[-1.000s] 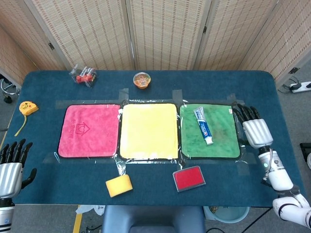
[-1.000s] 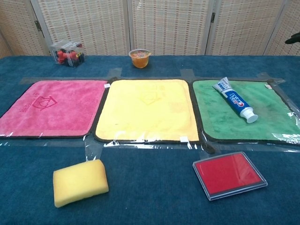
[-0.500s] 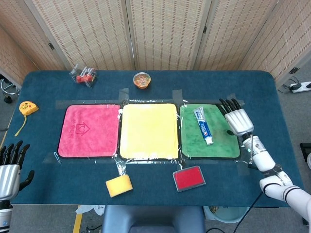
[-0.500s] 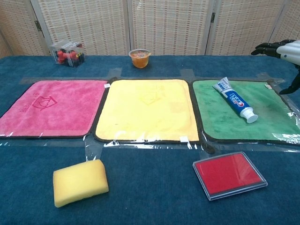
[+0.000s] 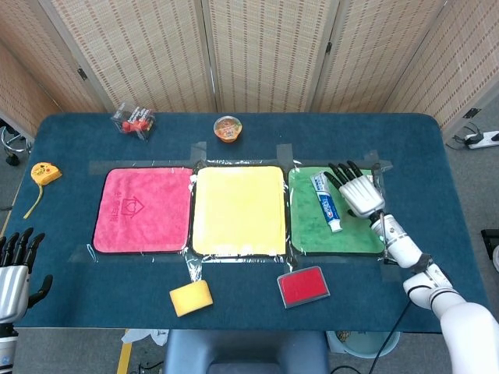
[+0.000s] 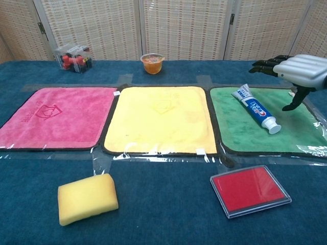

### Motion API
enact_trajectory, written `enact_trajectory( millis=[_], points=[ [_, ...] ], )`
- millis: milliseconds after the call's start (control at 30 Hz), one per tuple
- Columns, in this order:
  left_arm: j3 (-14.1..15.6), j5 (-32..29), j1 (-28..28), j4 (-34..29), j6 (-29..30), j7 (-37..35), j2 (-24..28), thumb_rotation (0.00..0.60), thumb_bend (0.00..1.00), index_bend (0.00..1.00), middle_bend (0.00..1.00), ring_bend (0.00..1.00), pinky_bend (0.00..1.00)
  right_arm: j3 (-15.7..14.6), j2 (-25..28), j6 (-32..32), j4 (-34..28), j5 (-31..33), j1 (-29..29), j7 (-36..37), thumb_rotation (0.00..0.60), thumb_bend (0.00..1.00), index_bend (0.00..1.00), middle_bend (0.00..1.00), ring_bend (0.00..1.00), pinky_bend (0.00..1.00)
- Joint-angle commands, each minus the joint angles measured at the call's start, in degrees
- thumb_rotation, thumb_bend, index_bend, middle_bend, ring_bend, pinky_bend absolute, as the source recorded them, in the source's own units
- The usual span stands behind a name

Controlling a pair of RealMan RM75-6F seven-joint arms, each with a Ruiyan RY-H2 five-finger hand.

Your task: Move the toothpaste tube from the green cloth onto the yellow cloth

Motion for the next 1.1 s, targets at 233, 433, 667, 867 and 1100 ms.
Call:
enact_trajectory(
  millis=[233, 433, 667, 867, 1100],
  points=[
    [0.0, -0.1, 0.0, 0.0, -0.3, -0.1, 0.0, 0.6, 0.38, 0.14, 0.08, 0.07, 0.0, -1.9, -4.7, -1.3, 7.3, -0.6, 1.3, 2.9, 0.6, 0.05, 0.0, 0.0, 0.0, 0.0],
    [0.0, -0.3, 0.1, 0.1, -0.4, -0.3, 0.0, 0.6, 0.38, 0.14, 0.08, 0.07, 0.0, -2.9, -7.0, -1.8, 11.1, -1.0, 2.2, 4.5, 0.6, 0.05, 0.0, 0.0, 0.0, 0.0],
    [0.1, -0.5, 0.3, 0.4, -0.4, -0.5, 0.0, 0.6, 0.38, 0.14, 0.08, 0.07, 0.0, -3.7, -9.3, -1.9, 14.3, -1.3, 3.2, 5.2, 0.6, 0.05, 0.0, 0.0, 0.0, 0.0],
    [0.1, -0.7, 0.4, 0.6, -0.5, -0.6, 0.0, 0.6, 0.38, 0.15, 0.08, 0.07, 0.0, -3.7, -10.8, -0.3, 14.6, -1.3, 4.2, 5.8, 0.6, 0.05, 0.0, 0.0, 0.0, 0.0],
    [0.1, -0.6, 0.4, 0.7, -0.5, -1.0, 0.0, 0.6, 0.38, 0.15, 0.08, 0.07, 0.0, -3.4, -12.8, 1.8, 13.1, -1.5, 7.2, 4.2, 0.6, 0.05, 0.0, 0.0, 0.0, 0.0]
  ],
)
